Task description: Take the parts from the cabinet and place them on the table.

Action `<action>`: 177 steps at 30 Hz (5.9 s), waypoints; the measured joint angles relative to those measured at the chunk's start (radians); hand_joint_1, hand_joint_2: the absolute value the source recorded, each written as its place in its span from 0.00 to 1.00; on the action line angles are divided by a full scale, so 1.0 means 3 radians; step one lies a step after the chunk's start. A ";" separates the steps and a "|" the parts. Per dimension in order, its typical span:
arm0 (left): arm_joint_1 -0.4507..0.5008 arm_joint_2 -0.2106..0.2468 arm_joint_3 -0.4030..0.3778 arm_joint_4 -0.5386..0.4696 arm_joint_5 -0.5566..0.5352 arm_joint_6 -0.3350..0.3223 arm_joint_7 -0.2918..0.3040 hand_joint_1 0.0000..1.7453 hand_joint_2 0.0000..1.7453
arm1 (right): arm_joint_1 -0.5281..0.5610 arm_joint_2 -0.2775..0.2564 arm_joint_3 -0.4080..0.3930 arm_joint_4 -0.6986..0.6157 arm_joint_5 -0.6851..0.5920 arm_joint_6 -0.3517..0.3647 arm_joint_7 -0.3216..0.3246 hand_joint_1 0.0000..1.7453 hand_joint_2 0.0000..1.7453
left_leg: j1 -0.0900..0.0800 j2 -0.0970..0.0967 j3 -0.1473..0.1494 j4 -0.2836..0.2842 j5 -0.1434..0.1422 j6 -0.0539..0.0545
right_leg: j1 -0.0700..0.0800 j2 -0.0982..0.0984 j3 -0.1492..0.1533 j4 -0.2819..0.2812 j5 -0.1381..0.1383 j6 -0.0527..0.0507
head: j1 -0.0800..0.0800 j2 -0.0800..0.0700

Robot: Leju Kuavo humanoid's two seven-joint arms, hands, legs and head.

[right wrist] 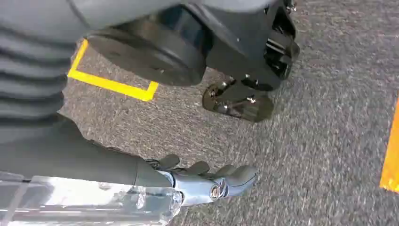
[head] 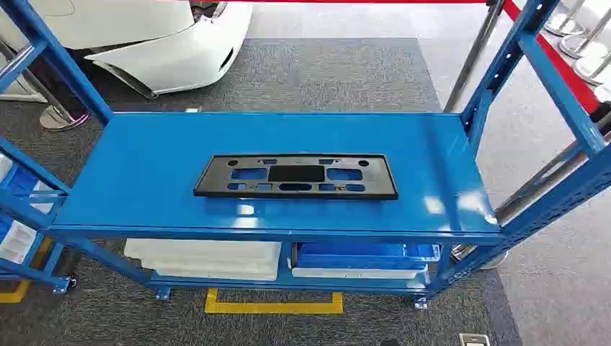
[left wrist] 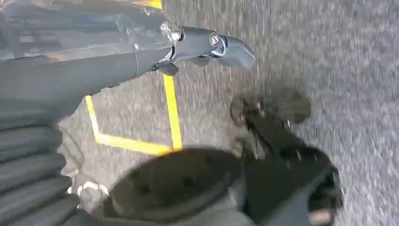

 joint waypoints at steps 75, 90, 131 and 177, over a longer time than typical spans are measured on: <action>-0.0819 -0.0087 -0.3472 0.0333 0.3162 0.0791 0.0371 0.00 0.00 | -0.1208 -0.0310 0.1213 -0.0127 -0.1564 -0.0631 -0.0303 0.00 0.00 | -0.0013 -0.0018 -0.0002 0.0004 0.0008 0.0019 | -0.0025 -0.0020 0.0005 0.0001 0.0008 0.0013 | 0.0000 0.0000; -0.0874 -0.0088 -0.3675 0.0333 0.3140 0.0852 0.0477 0.00 0.00 | -0.1176 -0.0409 0.1841 -0.1078 -0.1609 -0.0122 0.0343 0.00 0.00 | -0.0011 -0.0017 -0.0001 0.0004 0.0009 0.0019 | -0.0024 -0.0020 0.0003 0.0001 0.0008 0.0013 | 0.0000 0.0000; -0.0913 -0.0103 -0.3783 0.0337 0.3167 0.0842 0.0441 0.00 0.00 | -0.1282 -0.0117 0.2411 -0.3020 -0.1206 -0.0432 -0.0300 0.00 1.00 | -0.0009 -0.0017 -0.0001 0.0007 0.0012 0.0020 | -0.0021 -0.0019 0.0004 0.0001 0.0011 0.0017 | -0.0008 0.0000; -0.0910 -0.0097 -0.3782 0.0361 0.3074 0.0715 0.0477 0.00 0.00 | -0.2408 -0.1221 0.2303 -0.2673 0.2790 0.0125 0.1667 0.00 1.00 | -0.0016 -0.0021 -0.0011 0.0009 0.0015 0.0029 | -0.0028 -0.0021 0.0000 0.0000 0.0018 0.0028 | -0.0004 0.0000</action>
